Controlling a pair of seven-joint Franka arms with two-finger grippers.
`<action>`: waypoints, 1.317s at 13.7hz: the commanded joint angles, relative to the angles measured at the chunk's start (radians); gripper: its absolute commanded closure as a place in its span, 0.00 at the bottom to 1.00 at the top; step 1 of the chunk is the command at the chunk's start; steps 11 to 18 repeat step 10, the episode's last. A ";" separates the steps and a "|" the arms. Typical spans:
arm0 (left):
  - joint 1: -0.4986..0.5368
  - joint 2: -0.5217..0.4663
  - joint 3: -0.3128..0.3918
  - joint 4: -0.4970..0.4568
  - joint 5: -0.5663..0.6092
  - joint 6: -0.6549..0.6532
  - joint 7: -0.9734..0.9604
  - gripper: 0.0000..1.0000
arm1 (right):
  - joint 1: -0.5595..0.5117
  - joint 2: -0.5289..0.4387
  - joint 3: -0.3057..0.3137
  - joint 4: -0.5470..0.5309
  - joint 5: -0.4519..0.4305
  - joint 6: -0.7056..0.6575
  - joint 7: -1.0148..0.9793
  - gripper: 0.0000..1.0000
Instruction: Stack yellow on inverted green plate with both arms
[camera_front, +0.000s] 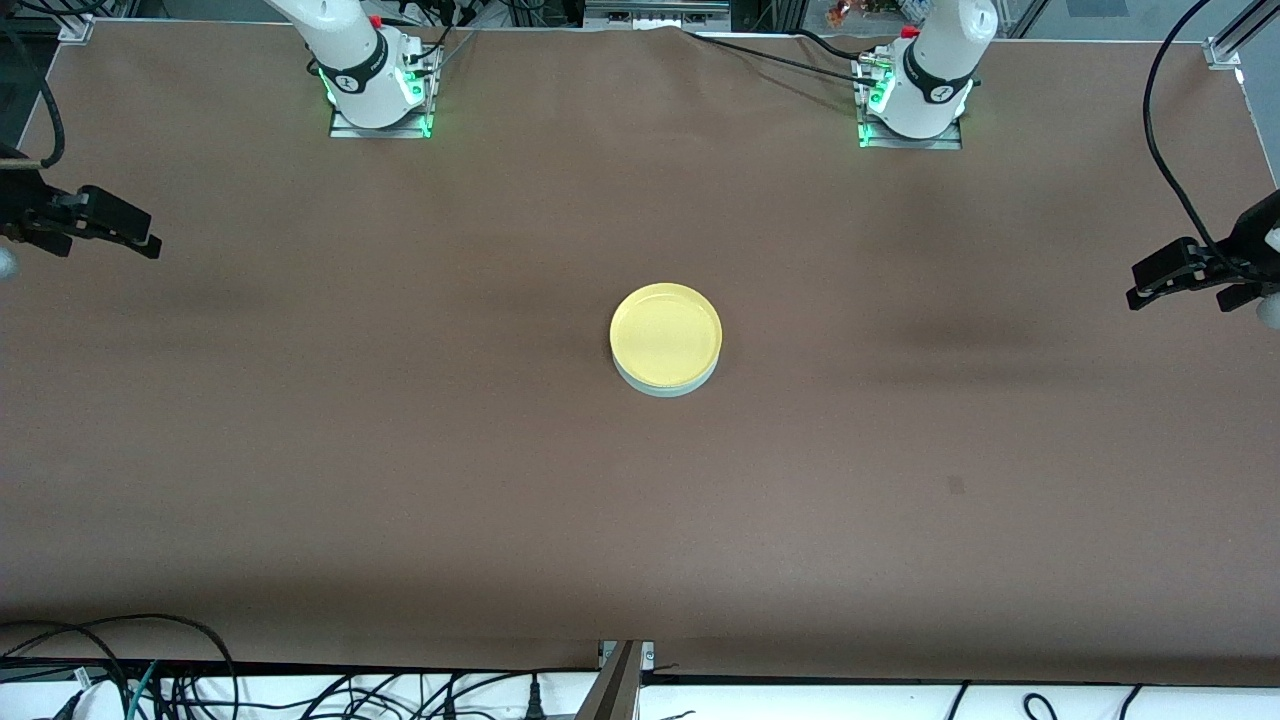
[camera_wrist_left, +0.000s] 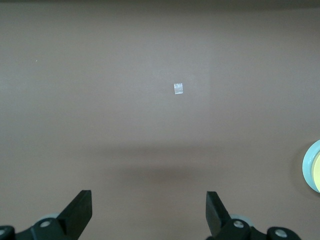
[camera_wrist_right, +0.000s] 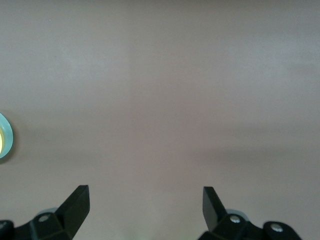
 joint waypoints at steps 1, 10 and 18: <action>0.011 0.012 -0.004 0.034 -0.024 -0.025 0.002 0.00 | -0.010 -0.014 0.009 -0.024 -0.021 -0.031 -0.030 0.00; 0.010 0.014 -0.004 0.034 -0.025 -0.025 0.004 0.00 | -0.013 0.005 0.009 -0.018 -0.044 -0.028 -0.044 0.00; 0.010 0.014 -0.004 0.034 -0.025 -0.025 0.004 0.00 | -0.013 0.005 0.009 -0.018 -0.044 -0.028 -0.044 0.00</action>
